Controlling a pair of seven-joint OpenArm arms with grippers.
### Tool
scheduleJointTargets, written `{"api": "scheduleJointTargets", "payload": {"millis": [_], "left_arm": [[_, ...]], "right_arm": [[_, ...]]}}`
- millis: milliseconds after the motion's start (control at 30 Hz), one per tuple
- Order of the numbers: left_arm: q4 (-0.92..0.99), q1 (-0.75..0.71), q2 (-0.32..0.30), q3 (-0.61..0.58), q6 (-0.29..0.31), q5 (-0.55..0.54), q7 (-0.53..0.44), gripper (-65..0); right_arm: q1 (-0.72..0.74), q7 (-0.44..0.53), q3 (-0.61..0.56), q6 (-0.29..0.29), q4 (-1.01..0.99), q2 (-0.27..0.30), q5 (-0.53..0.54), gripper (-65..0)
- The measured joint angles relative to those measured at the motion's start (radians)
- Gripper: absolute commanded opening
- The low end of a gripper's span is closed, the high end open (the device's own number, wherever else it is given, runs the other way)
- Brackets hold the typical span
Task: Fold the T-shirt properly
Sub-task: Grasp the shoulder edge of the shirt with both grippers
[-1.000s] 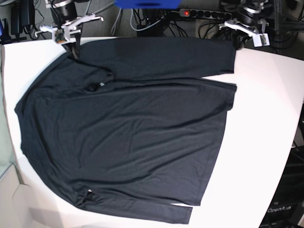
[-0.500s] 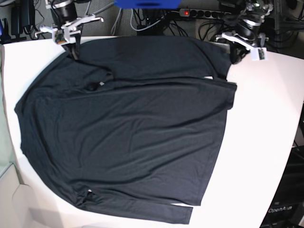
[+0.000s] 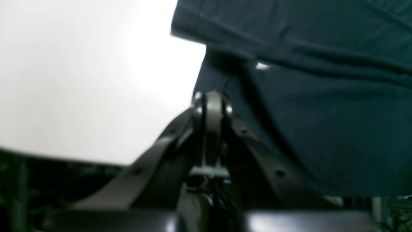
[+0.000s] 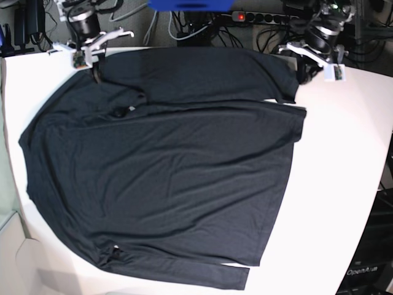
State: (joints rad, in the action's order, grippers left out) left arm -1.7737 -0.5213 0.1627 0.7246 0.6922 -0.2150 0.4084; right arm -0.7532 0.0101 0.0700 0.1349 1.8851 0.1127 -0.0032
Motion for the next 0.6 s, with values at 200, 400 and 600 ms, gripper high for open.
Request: {"api": "scheduleJointTargets", "payload": {"millis": [200,400,600], "left_arm": [[-0.016,-0.007,-0.001,0.0,0.0,0.0,0.0,-65.0],[-0.018,-0.006,-0.001,-0.001,0.0,0.0,0.0,-65.0],[-0.018,-0.001,-0.002,0.0,0.0,0.002,0.0,-65.0]], "right_arm": [[0.047,-0.079,0.005,-0.002,0.001,-0.003,0.002,-63.9],[0.111,-0.179,0.128,-0.047,0.002,-0.115,0.004,-48.3],[0.135,-0.197,0.182,-0.06,-0.018,-0.148,0.004,-38.5]]}}
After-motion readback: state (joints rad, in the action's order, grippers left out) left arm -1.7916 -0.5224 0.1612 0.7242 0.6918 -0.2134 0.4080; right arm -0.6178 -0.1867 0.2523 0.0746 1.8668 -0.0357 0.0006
